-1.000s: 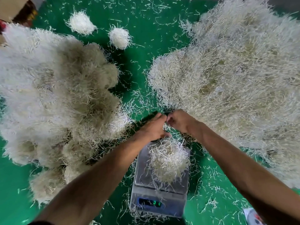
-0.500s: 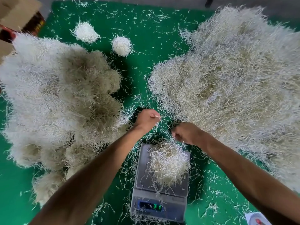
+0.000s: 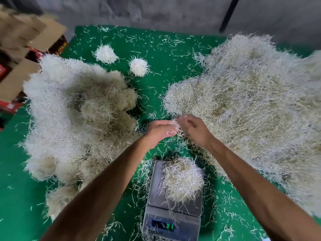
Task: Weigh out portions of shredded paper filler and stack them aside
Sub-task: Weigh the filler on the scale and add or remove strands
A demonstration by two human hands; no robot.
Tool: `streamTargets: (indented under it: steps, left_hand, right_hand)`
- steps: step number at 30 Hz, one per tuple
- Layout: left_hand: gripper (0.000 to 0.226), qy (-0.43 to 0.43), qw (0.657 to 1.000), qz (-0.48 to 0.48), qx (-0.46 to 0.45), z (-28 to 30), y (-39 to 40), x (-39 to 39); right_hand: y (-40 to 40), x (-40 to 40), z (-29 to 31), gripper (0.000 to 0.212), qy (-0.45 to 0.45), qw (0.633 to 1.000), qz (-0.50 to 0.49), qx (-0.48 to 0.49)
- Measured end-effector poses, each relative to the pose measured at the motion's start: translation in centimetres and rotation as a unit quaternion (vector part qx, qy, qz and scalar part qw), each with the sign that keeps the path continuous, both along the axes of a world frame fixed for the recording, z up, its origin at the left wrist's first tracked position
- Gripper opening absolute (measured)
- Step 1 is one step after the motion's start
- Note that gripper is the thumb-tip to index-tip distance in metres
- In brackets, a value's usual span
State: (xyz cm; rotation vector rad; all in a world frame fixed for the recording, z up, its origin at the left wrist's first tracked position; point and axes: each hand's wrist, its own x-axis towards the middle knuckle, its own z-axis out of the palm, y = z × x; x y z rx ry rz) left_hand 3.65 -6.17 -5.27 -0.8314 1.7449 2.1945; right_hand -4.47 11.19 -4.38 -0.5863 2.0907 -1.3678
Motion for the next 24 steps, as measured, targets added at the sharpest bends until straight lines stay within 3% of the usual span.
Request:
streamTargets:
  steps: [3, 7, 10, 12, 16, 22, 24]
  left_hand:
    - [0.059, 0.071, 0.994, -0.033, -0.071, 3.7, -0.9, 0.3]
    - [0.053, 0.119, 0.971, -0.107, -0.179, 10.4, -0.4, 1.8]
    - [0.041, 0.143, 0.966, -0.062, -0.208, 15.2, 0.6, 3.0]
    - [0.037, 0.169, 0.967, -0.024, -0.19, 17.6, 1.2, 3.6]
    - [0.034, 0.196, 0.97, 0.05, -0.137, 20.3, 2.1, 5.0]
    - [0.039, 0.208, 0.969, 0.093, 0.099, 21.0, 2.7, 7.0]
    - [0.031, 0.196, 0.975, 0.089, 0.049, 21.1, 3.2, 7.4]
  right_hand:
    - [1.5, 0.7, 2.7, 0.029, -0.031, 0.999, -0.021, -0.033]
    - [2.8, 2.5, 6.9, 0.056, 0.027, 0.998, 0.009, 0.049]
    - [3.6, 3.8, 10.0, 0.03, 0.101, 0.992, 0.002, 0.075]
    - [4.2, 4.7, 11.5, 0.015, 0.175, 0.977, -0.003, 0.123]
    - [6.2, 6.6, 11.9, 0.034, 0.22, 0.961, -0.023, 0.167]
    - [7.9, 9.1, 11.3, 0.035, 0.226, 0.957, -0.051, 0.175]
    - [8.2, 9.5, 11.4, 0.038, 0.223, 0.959, -0.077, 0.159]
